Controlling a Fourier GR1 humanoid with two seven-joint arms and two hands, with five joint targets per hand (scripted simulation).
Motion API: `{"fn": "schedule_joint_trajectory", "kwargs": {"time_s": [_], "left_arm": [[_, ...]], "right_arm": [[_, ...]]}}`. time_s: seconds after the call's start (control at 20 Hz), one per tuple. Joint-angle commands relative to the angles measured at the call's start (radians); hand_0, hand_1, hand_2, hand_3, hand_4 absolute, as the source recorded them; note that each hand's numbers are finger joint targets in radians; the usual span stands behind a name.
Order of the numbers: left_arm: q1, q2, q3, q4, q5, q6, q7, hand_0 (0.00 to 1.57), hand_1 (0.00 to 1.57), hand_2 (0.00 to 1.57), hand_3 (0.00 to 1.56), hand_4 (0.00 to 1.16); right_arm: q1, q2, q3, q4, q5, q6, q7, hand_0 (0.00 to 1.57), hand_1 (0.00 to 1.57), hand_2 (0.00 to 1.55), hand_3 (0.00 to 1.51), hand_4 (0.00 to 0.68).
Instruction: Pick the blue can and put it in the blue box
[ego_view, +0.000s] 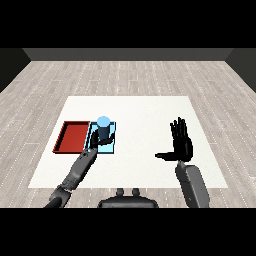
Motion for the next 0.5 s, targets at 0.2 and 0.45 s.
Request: {"fn": "schedule_joint_trajectory", "kwargs": {"time_s": [0.2, 0.45], "left_arm": [[-0.127, 0.1, 0.126, 0.284, 0.001, -0.047, 0.085, 1.57, 1.57, 1.57, 1.51, 1.09], [-0.223, 0.097, 0.143, 0.498, -0.038, -0.018, 0.117, 1.57, 1.57, 1.57, 1.49, 1.05]], "right_arm": [[0.015, 0.0, -0.039, -0.004, 0.021, -0.008, 0.005, 0.0, 0.0, 0.0, 0.0, 0.0], [-0.016, -0.011, -0.101, 0.144, -0.01, 0.052, -0.043, 0.0, 0.0, 0.0, 0.0, 0.0]]}}
